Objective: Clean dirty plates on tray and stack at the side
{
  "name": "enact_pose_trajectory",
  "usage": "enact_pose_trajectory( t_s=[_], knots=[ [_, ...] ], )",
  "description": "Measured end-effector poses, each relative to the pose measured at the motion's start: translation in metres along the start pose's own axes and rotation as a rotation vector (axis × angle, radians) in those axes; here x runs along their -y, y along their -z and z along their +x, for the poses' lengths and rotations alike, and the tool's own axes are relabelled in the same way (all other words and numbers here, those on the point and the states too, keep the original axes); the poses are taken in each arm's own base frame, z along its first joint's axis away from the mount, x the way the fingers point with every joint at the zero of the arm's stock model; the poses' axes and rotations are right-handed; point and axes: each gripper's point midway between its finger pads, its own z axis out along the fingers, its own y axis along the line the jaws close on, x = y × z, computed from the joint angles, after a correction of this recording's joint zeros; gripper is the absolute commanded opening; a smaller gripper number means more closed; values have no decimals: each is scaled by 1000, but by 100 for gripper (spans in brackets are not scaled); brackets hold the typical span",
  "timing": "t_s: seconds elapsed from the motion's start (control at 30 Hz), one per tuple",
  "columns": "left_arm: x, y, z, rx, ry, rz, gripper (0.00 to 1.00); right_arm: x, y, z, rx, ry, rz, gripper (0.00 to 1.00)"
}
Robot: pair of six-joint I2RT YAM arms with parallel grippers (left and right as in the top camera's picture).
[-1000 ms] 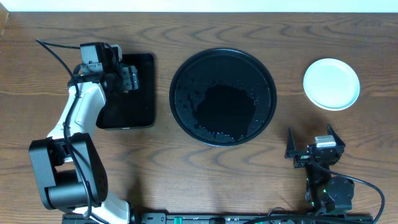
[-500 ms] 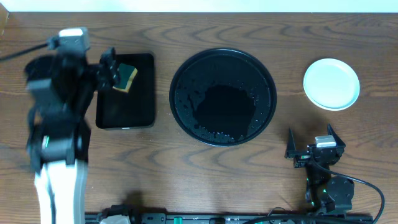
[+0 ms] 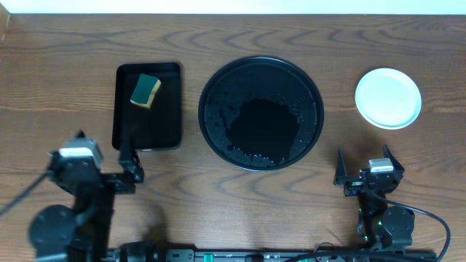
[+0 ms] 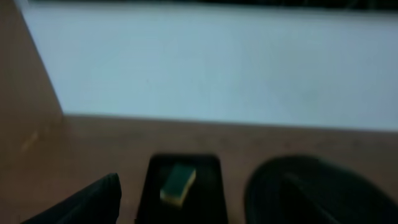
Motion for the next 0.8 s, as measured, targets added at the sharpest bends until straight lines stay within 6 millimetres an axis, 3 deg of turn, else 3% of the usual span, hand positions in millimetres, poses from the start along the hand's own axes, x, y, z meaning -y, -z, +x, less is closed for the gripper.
enact_pose_trajectory(
  t_s=[0.1,0.23,0.67,0.8],
  knots=[
    [-3,-3,50,-59,6,-7,81,0,0,0,1,0,0,99],
    [-5,-8,83,-53,24,-10,81,0,0,0,1,0,1,99],
    [7,-26,69,383,25,76,81,0,0,0,1,0,0,99],
    [8,-31,83,410,24,85,81,0,0,0,1,0,0,99]
  ],
)
